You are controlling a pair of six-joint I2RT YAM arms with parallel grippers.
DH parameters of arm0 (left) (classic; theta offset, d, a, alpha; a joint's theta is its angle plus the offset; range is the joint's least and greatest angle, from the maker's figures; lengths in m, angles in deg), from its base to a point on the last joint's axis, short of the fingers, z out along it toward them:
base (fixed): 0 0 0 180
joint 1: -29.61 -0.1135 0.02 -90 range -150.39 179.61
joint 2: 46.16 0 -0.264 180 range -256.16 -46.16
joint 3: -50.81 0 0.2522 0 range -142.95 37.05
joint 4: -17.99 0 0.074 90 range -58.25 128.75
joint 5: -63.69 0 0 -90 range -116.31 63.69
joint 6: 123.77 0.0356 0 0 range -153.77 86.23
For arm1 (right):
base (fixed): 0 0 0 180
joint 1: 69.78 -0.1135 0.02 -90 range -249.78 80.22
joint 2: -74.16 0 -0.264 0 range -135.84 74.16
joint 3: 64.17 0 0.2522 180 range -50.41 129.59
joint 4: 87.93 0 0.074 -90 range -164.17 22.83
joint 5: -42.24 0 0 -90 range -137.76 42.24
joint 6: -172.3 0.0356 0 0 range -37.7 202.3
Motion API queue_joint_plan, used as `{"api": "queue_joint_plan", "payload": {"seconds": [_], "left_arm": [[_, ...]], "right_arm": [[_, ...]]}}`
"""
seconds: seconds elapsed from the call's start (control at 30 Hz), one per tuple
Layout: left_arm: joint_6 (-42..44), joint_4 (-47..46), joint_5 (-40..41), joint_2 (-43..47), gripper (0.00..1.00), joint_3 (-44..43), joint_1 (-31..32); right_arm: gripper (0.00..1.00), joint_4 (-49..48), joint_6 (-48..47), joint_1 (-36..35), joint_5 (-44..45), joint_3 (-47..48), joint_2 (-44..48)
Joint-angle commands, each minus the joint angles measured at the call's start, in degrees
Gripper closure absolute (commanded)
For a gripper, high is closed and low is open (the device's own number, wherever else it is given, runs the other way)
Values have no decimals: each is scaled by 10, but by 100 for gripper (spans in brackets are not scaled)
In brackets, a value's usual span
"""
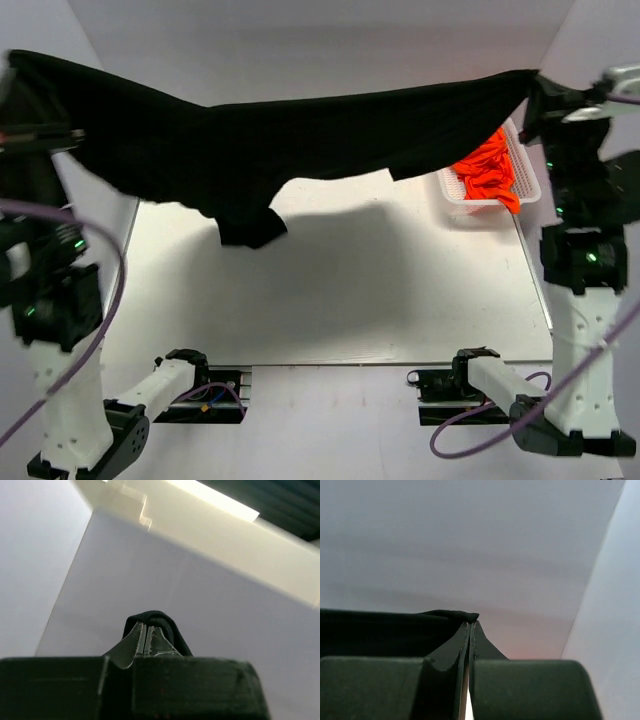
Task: Fold and stack the t-shirts
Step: Flatten out the tshirt
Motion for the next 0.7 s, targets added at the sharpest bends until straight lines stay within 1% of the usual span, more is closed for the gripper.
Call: {"api": "queue_joint_plan", "payload": {"seconds": [0.0, 0.03, 0.13, 0.17, 0.2, 0.23, 0.37, 0.43, 0.5, 0.67], "left_arm": [[-2, 81, -28, -15, 100, -94, -7], [4, 96, -28, -15, 100, -115, -7], [19, 101, -34, -15, 100, -190, -7], [19, 117, -47, -15, 100, -210, -7], [24, 117, -52, -15, 100, -243, -7], [24, 124, -58, -15, 100, -255, -7], [29, 124, -70, -2, 100, -263, -13], [29, 124, -70, -2, 100, -263, -13], [29, 135, -70, -7, 100, -263, -13], [35, 127, -64, -50, 100, -255, -13]], "right_arm": [[100, 33, -28, 3, 21, 56, 30], [100, 37, -34, 3, 29, 85, 35], [100, 61, -49, 3, 31, 126, 56], [100, 71, -52, 4, 31, 146, 64], [100, 82, -56, 3, 47, 163, 66], [100, 84, -63, 3, 54, 173, 77], [100, 108, -73, 3, 63, 199, 88], [100, 116, -72, 5, 61, 195, 94], [100, 116, -71, 3, 62, 178, 95], [100, 92, -64, 3, 88, 115, 78]]}}
